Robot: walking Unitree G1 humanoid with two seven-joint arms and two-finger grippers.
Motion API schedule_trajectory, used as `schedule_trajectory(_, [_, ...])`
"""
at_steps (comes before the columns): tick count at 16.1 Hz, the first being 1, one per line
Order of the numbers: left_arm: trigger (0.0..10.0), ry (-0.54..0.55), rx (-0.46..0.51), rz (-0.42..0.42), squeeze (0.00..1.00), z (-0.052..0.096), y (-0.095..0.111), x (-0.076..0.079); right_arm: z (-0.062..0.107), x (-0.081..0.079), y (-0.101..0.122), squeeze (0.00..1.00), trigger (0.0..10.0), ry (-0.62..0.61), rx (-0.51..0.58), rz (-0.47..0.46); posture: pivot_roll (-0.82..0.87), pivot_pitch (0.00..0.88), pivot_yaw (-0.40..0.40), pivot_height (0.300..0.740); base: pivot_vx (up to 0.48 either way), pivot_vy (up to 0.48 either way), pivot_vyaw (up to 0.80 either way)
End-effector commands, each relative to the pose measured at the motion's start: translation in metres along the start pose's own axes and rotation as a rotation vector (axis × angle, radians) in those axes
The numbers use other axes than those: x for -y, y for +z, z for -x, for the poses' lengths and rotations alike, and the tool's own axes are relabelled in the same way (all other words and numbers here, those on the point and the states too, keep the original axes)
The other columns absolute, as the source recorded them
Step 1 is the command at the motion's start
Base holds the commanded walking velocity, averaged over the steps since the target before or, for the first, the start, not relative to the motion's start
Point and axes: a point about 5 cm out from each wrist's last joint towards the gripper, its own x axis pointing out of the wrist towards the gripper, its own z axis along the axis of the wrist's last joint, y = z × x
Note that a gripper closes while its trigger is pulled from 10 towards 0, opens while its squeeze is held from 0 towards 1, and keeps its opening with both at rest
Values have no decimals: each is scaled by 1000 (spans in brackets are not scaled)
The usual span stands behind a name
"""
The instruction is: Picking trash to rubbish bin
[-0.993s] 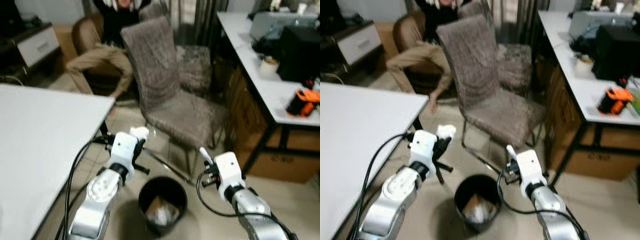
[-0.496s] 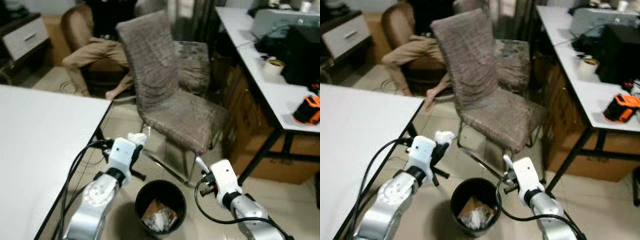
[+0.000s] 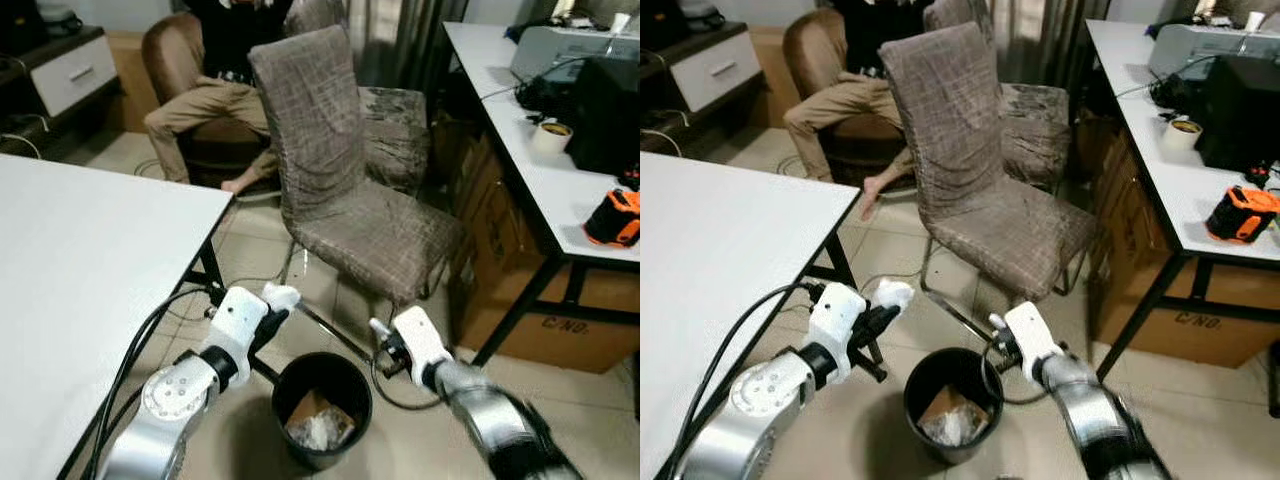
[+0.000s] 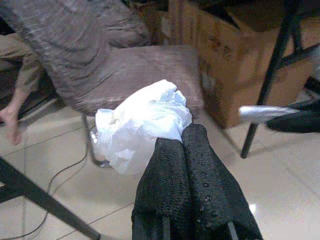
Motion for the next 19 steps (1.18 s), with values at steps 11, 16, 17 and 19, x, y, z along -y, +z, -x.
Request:
schedule_trajectory(11, [10000,-31,-35,-13,0,13,0,-3,-15,7,16,1000,10000,46,30,-19,-144,66,-34,740,0,0,0])
schedule_trajectory(16, [10000,-26,-37,-18,0,13,1,-4,-16,9,19,1000,10000,43,39,-26,-141,74,-30,740,0,0,0])
schedule_trajectory(17, [10000,-25,-36,-17,0,12,1,-4,-16,9,19,1000,10000,44,40,-25,-142,76,-31,740,0,0,0])
schedule_trajectory(19, [10000,-24,-40,-27,0,12,1,-4,-16,9,19,1000,10000,45,39,-27,-141,78,-33,740,0,0,0])
